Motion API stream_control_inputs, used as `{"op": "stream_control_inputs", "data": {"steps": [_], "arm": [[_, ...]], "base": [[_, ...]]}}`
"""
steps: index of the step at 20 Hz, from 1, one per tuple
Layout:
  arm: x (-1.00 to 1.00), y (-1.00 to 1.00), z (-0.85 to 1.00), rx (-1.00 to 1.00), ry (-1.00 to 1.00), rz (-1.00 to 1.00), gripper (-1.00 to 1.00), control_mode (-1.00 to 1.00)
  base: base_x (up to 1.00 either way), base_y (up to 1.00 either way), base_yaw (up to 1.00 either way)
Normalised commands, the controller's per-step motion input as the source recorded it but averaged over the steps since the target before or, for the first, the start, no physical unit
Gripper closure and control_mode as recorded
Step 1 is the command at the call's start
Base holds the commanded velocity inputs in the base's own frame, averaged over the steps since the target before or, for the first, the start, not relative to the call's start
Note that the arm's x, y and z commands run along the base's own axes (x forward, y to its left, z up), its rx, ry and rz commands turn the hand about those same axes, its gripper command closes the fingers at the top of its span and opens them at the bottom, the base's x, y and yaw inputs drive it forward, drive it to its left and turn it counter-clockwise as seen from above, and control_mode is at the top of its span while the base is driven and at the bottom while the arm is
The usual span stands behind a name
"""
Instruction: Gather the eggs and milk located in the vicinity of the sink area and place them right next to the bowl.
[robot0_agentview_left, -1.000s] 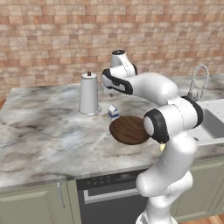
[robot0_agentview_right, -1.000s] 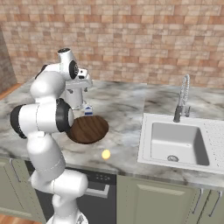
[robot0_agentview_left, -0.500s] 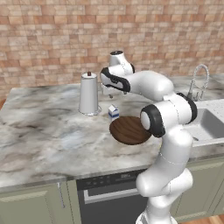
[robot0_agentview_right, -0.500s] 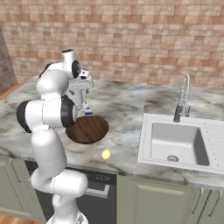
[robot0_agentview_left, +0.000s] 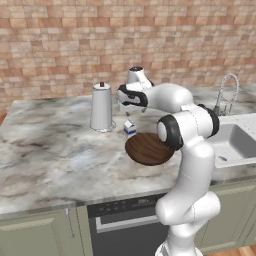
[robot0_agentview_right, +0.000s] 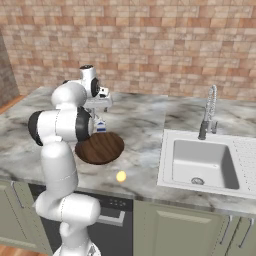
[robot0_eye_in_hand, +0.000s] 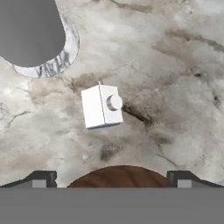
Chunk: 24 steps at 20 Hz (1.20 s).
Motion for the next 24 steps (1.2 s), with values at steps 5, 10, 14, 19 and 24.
{"op": "stream_control_inputs", "data": {"steps": [5, 10, 14, 19, 24], "arm": [[0.25, 0.09, -0.15, 0.0, 0.01, 0.0, -1.0, -1.0], [0.31, 0.21, -0.08, -0.01, 0.14, 0.0, -1.0, -1.0], [0.24, 0.08, -0.17, 0.0, 0.11, 0.0, -1.0, -1.0], [0.29, 0.01, -0.18, 0.0, 0.07, 0.0, -1.0, -1.0], [0.39, 0.0, -0.22, 0.0, 0.06, 0.0, -1.0, -1.0]], "base": [[0.0, 0.0, 0.0], [0.0, 0.0, 0.0], [0.0, 0.0, 0.0], [0.0, 0.0, 0.0], [0.0, 0.0, 0.0]]}}
